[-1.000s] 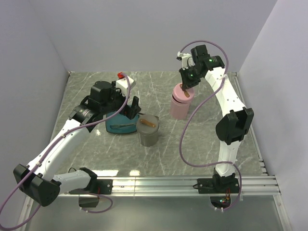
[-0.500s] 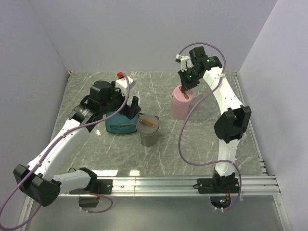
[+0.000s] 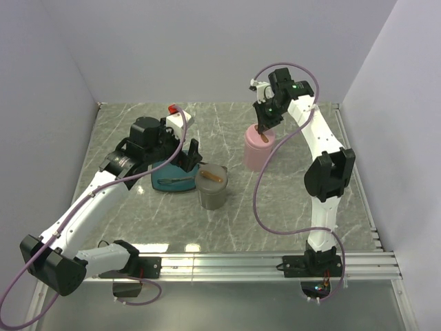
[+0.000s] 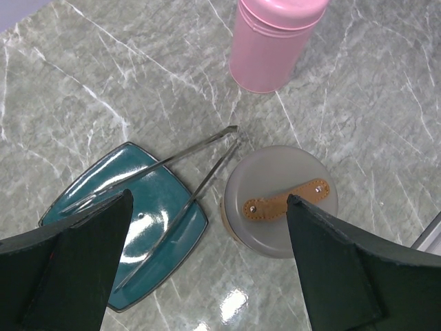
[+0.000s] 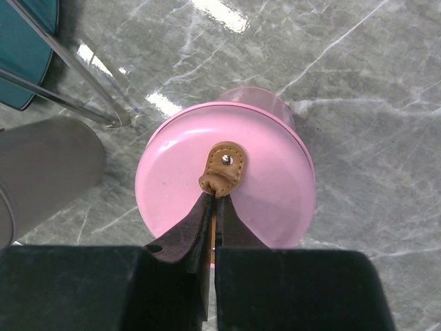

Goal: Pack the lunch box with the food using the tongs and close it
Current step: Close the box lid on the packing box.

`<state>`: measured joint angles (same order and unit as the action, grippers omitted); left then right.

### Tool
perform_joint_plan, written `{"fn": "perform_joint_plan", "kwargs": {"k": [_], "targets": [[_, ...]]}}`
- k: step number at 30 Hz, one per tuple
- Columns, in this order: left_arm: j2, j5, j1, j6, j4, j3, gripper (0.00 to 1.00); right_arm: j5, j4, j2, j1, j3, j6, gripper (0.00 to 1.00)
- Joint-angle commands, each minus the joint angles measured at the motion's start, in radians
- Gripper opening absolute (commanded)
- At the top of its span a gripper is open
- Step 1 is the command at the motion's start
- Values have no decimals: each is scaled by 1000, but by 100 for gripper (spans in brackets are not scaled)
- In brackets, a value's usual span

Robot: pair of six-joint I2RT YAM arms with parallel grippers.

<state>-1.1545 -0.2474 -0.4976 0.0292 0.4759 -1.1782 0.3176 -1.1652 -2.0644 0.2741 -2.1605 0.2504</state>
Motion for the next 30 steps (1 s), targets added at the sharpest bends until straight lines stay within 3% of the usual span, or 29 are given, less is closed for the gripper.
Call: {"fn": "perform_joint_plan", "kwargs": {"k": [1, 17, 22, 30], "targets": [[21, -26, 5, -17, -33, 3, 100, 17, 10, -8, 8, -50, -8, 0], [26, -30, 8, -22, -37, 19, 99, -43, -36, -103, 25, 11, 55, 0], [33, -23, 8, -17, -25, 18, 99, 44, -80, -123, 11, 50, 82, 0], [30, -50, 30, -67, -31, 34, 99, 141, -91, 0, 14, 185, 93, 0]]}}
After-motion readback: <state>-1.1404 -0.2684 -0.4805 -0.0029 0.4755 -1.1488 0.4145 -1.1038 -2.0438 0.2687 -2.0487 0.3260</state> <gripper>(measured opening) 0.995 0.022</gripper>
